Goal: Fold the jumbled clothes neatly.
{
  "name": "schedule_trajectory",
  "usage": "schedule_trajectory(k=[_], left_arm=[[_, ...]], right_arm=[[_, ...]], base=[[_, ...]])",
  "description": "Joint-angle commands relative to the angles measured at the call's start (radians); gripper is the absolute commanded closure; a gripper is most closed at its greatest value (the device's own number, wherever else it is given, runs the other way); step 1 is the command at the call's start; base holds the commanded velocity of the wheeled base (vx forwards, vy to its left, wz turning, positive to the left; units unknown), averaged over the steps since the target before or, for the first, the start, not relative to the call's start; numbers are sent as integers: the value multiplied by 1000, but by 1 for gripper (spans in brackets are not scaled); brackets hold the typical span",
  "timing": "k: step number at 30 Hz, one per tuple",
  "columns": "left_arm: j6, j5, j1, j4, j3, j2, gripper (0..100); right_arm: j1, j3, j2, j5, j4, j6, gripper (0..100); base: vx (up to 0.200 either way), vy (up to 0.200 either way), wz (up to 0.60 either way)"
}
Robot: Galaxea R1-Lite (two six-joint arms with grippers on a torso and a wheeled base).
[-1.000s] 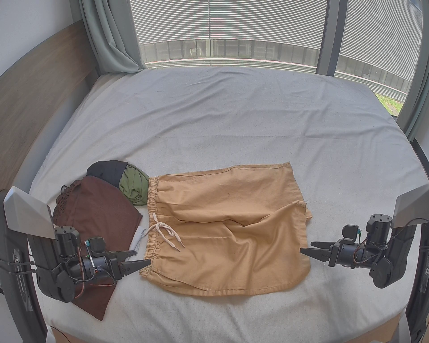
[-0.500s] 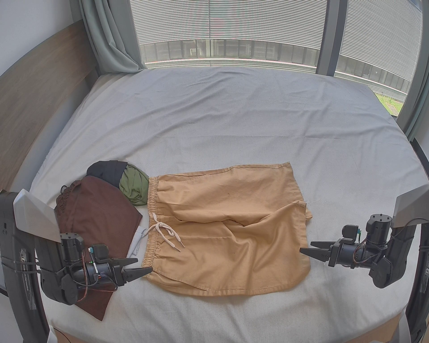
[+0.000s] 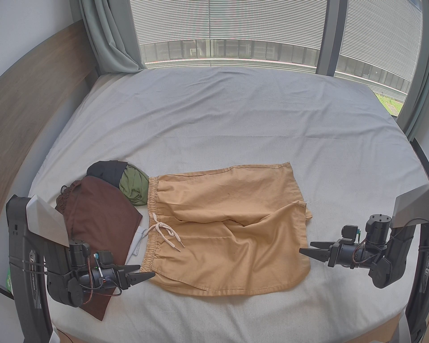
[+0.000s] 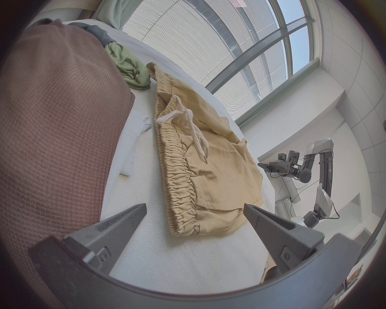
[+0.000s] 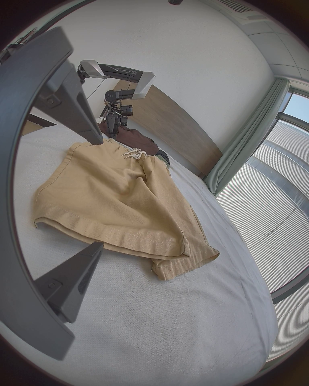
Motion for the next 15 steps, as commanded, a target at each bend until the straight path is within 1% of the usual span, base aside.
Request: schedule_trajectory(k=[1, 4, 12, 13, 15], left_arm=[[-31, 4, -8, 3, -12, 18, 0], [-61, 16, -20, 3, -14, 20, 0], [-69, 23, -26, 3, -27, 24, 0], [-69, 23, -26, 3, -27, 24, 100], [-81, 23, -32, 3, -29, 24, 100]], right_arm=[[-1, -3, 1, 0, -1, 0, 0], [1, -2, 3, 0, -1, 0, 0], [1, -3, 4, 0, -1, 0, 0], [1, -3, 4, 0, -1, 0, 0], [1, -2, 6, 0, -1, 0, 0]], base=[[0, 0, 0], [0, 0, 0], [0, 0, 0], [0, 0, 0], [0, 0, 0]])
